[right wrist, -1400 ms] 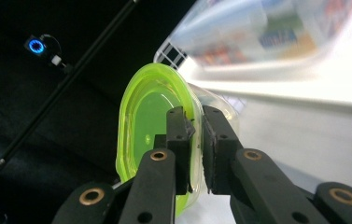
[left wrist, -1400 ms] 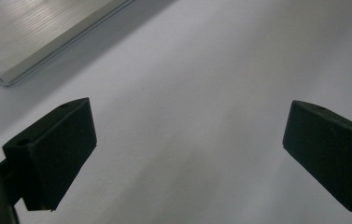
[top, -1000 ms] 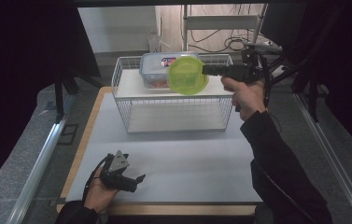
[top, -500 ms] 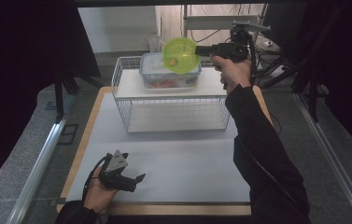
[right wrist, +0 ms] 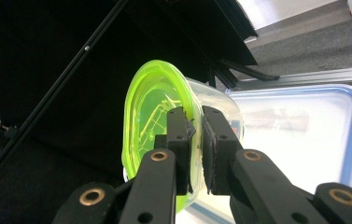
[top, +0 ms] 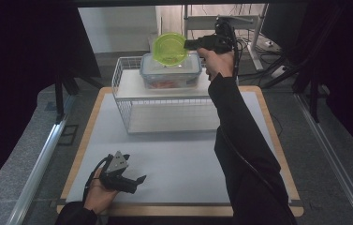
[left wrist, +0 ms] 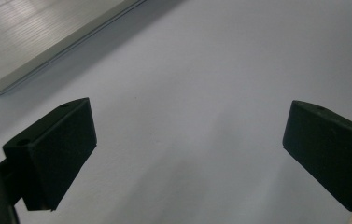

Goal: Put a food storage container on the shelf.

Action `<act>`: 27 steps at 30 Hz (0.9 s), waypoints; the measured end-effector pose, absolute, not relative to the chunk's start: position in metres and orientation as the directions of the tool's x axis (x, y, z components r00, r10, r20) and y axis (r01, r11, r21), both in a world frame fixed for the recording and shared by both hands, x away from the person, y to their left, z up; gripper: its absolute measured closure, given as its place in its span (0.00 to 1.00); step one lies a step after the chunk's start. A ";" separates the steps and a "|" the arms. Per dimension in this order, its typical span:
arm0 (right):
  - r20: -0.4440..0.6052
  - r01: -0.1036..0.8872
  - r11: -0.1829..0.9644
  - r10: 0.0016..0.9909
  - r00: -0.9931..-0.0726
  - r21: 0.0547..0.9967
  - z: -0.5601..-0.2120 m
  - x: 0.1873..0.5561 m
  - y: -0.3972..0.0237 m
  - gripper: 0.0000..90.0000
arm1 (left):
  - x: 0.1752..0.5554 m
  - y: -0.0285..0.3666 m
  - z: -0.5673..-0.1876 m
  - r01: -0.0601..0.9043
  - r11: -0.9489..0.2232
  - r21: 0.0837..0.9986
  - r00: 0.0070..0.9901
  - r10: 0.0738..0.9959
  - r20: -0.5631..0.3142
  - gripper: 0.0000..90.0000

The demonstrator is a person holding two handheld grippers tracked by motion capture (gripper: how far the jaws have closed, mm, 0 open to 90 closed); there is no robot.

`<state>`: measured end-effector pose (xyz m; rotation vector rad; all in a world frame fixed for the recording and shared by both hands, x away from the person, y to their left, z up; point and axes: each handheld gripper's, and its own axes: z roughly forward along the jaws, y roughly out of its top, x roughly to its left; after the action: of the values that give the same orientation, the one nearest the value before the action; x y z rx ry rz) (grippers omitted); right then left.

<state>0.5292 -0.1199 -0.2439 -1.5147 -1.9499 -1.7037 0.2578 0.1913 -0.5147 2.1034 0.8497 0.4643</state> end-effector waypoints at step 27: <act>0.682 0.764 -0.177 0.603 -0.414 0.621 -0.251 0.542 -0.109 0.81 | 0.258 0.190 -0.516 0.419 -0.461 0.782 0.714 0.700 0.030 0.03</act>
<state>0.5421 -0.1093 -0.2514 -1.6103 -1.9137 -1.6474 0.2583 0.1901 -0.5163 2.1181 0.8471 0.4476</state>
